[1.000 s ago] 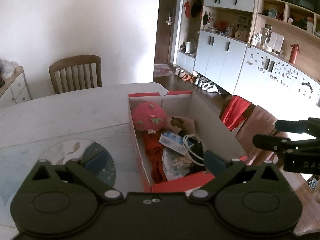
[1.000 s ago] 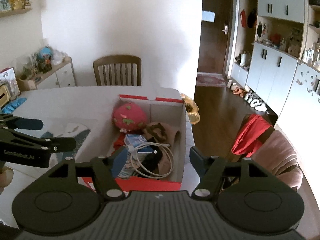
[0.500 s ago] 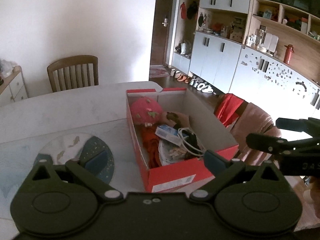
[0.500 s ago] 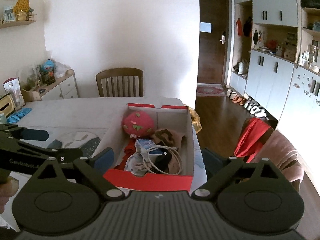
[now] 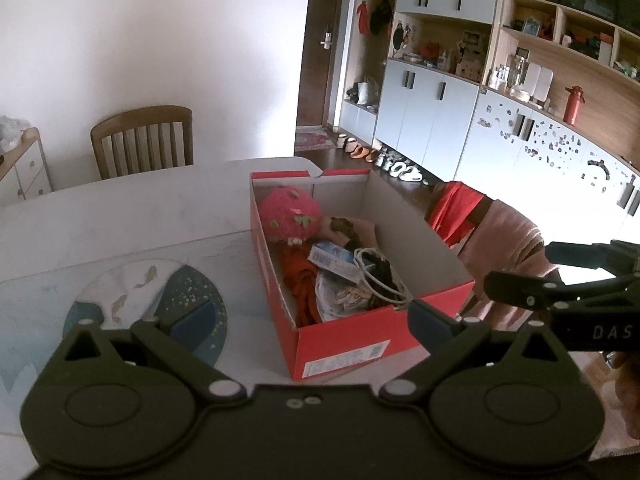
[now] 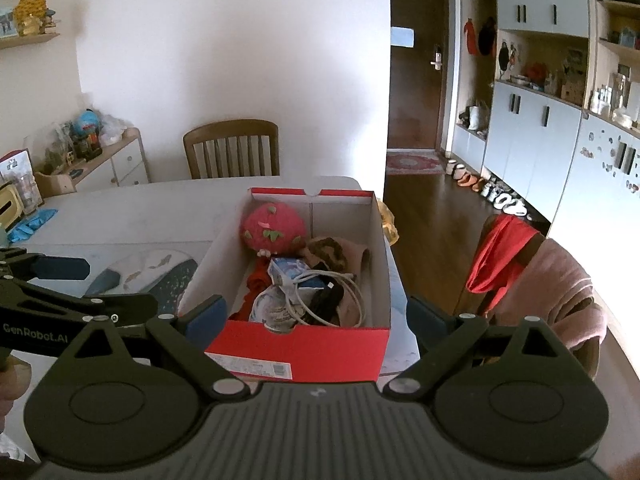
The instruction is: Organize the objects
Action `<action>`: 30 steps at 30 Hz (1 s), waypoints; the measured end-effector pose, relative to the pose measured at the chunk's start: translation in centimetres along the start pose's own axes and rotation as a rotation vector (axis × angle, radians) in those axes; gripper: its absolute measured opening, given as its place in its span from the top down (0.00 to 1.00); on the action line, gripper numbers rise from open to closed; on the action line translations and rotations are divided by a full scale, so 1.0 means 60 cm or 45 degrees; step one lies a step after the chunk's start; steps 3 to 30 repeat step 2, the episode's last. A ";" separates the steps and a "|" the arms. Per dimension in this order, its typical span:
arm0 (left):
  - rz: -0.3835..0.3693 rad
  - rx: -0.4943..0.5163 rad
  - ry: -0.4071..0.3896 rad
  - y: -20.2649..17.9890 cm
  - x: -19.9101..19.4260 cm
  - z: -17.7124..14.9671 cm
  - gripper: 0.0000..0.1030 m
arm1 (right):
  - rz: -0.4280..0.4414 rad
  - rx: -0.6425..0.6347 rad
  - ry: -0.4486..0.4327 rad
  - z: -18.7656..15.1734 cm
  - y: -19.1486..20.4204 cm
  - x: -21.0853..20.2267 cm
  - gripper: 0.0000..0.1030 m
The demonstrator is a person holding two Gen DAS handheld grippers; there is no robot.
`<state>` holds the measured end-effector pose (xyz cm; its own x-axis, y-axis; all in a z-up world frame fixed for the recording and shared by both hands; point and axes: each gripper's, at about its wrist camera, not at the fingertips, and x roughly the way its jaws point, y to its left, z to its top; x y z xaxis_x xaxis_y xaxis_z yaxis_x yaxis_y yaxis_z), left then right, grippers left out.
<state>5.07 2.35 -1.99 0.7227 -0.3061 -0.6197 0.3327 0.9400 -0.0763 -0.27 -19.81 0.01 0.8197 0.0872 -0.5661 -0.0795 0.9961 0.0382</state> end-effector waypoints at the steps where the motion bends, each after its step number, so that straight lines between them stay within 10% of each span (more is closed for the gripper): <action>1: 0.001 -0.002 -0.002 0.000 0.000 0.000 0.01 | 0.003 0.000 0.001 0.000 -0.001 0.000 0.06; 30: 0.004 -0.008 -0.005 0.000 0.000 0.000 0.01 | 0.003 -0.003 0.001 0.000 -0.001 0.000 0.06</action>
